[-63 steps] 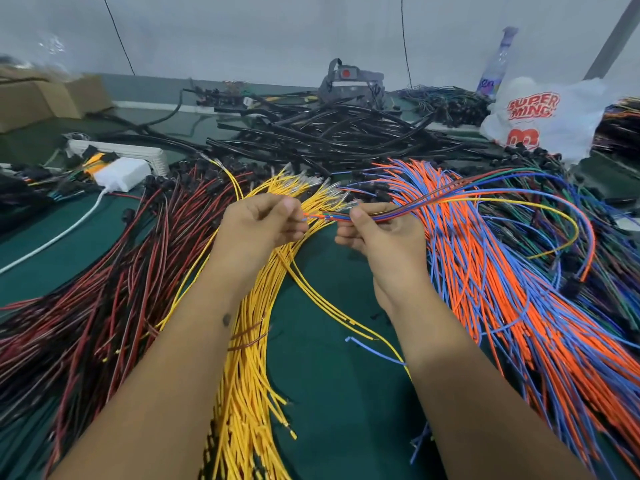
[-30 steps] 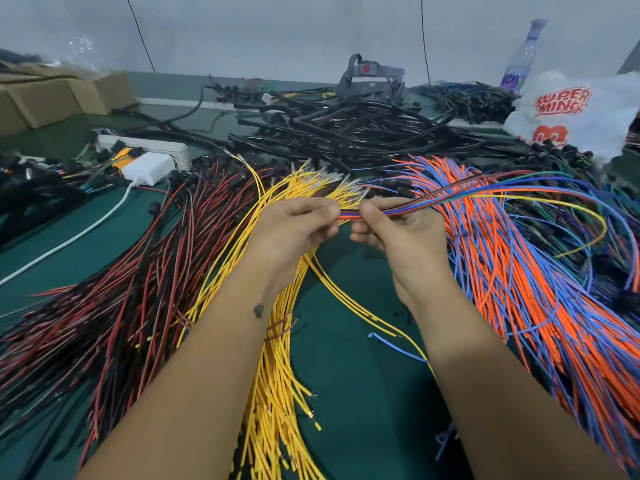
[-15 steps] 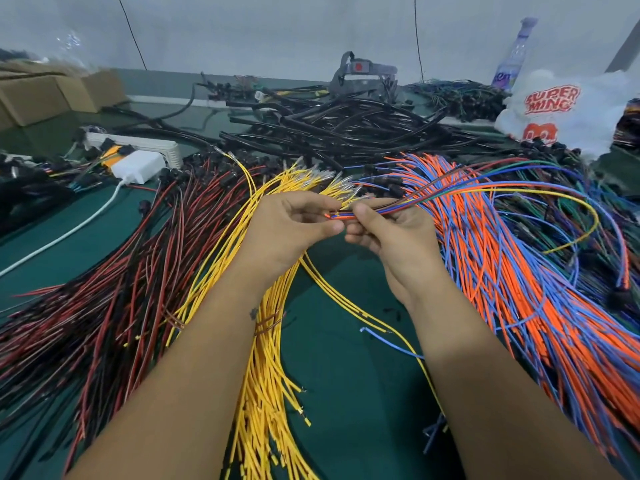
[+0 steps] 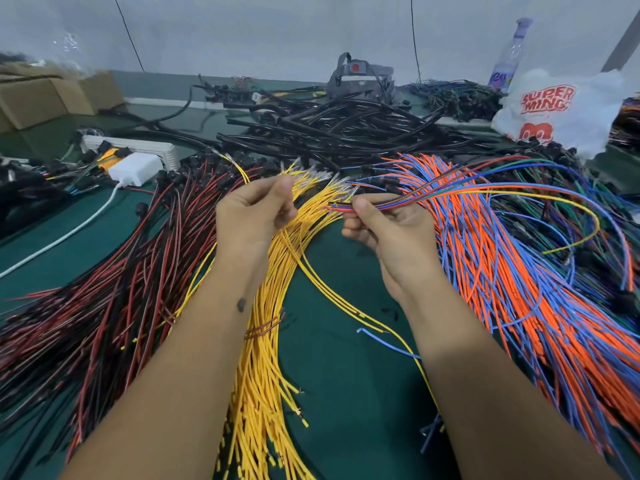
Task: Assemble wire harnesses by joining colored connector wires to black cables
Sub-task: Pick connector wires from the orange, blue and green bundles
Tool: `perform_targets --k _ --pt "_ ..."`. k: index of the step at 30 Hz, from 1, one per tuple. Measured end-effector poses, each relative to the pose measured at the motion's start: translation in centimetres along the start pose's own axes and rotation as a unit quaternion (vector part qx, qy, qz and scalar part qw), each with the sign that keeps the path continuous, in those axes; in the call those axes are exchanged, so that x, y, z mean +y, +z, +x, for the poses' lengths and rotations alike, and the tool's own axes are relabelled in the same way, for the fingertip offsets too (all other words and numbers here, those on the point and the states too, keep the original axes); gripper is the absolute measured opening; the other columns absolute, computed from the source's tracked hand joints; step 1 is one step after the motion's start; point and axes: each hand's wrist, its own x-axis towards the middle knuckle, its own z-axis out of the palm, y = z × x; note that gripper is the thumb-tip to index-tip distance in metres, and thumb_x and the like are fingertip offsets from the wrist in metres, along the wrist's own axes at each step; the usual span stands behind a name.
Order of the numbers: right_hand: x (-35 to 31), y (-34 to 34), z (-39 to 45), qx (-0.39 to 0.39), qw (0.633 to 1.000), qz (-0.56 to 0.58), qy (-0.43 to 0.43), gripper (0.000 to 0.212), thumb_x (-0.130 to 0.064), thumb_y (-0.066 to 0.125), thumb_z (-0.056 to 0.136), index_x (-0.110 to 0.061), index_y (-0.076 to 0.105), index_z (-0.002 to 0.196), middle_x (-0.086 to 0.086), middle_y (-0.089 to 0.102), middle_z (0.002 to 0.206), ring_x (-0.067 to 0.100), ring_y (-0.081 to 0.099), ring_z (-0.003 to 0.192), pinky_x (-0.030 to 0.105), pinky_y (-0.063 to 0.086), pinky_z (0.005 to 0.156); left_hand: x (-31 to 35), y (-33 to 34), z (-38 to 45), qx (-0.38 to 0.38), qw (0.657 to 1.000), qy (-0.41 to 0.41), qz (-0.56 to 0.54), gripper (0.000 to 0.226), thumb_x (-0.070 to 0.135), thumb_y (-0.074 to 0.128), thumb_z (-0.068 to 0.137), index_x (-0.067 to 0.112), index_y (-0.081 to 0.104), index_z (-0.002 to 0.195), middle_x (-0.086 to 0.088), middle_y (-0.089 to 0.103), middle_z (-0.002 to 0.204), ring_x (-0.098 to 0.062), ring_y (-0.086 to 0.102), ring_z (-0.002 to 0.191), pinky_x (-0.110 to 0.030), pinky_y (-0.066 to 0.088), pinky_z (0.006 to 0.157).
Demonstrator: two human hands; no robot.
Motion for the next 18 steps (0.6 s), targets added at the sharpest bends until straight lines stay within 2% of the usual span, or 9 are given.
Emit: perform_targets --k 2,4,6,9,12,16,18 --pt "0.03 0.04 0.04 0.004 1.0 -0.002 -0.001 0.014 0.001 0.06 0.092 -0.007 0.065 0.081 0.0 0.066 0.06 0.009 0.064 0.056 0.021 0.054 0.056 -0.3 0.16 -0.3 -0.024 0.994 0.023 0.101 0.017 0.024 0.06 0.094 0.016 0.071 0.084 0.012 0.065 0.063 -0.001 0.06 0.061 -0.017 0.052 0.059" --pt "0.05 -0.03 0.1 0.01 1.0 -0.003 -0.005 0.014 0.001 0.06 0.091 -0.006 0.066 0.082 0.002 0.066 0.062 0.01 0.064 0.056 0.021 0.055 0.057 -0.48 0.34 -0.57 -0.057 0.984 0.037 0.164 0.018 0.028 0.057 0.095 0.025 0.072 0.085 0.016 0.071 0.08 0.003 0.064 0.078 -0.018 0.054 0.065" --pt "0.09 -0.14 0.13 0.012 1.0 -0.004 -0.011 0.012 0.001 0.06 0.091 -0.006 0.066 0.083 0.003 0.067 0.063 0.011 0.064 0.058 0.022 0.055 0.058 -0.41 0.52 -0.68 -0.098 0.985 0.002 0.139 0.014 0.024 0.06 0.094 0.025 0.073 0.09 0.009 0.071 0.089 -0.005 0.066 0.083 -0.021 0.055 0.067" --pt "0.13 -0.18 0.09 0.007 1.0 -0.005 -0.016 0.01 0.001 0.062 0.09 -0.005 0.067 0.083 0.005 0.067 0.065 0.013 0.065 0.06 0.023 0.055 0.06 -0.35 0.8 -0.98 -0.143 0.985 -0.037 0.084 0.007 0.014 0.066 0.089 0.014 0.073 0.089 0.001 0.069 0.074 -0.012 0.065 0.071 -0.022 0.054 0.066" --pt "0.15 -0.1 0.04 0.001 1.0 -0.001 -0.011 0.01 0.0 0.063 0.089 -0.006 0.068 0.083 0.006 0.066 0.066 0.014 0.066 0.061 0.024 0.056 0.061 -0.46 0.68 -1.01 -0.141 0.988 -0.041 0.045 0.005 0.008 0.068 0.084 0.007 0.072 0.087 -0.001 0.069 0.069 -0.013 0.063 0.066 -0.022 0.054 0.067" --pt "0.13 0.02 -0.01 -0.013 1.0 0.006 -0.009 0.013 0.0 0.063 0.089 -0.008 0.069 0.08 0.004 0.066 0.064 0.014 0.065 0.061 0.024 0.056 0.061 -0.37 0.51 -0.81 -0.137 0.989 -0.052 0.009 0.02 0.013 0.072 0.072 0.001 0.071 0.088 -0.003 0.069 0.068 -0.012 0.064 0.062 -0.02 0.054 0.064" --pt "0.16 0.06 -0.04 -0.016 1.0 0.008 -0.005 0.012 -0.001 0.063 0.089 -0.008 0.069 0.08 0.004 0.067 0.065 0.013 0.065 0.061 0.023 0.055 0.061 -0.41 0.6 -0.82 -0.139 0.989 -0.056 0.0 0.013 0.01 0.069 0.077 0.001 0.07 0.087 -0.002 0.069 0.068 -0.011 0.064 0.062 -0.019 0.054 0.063"
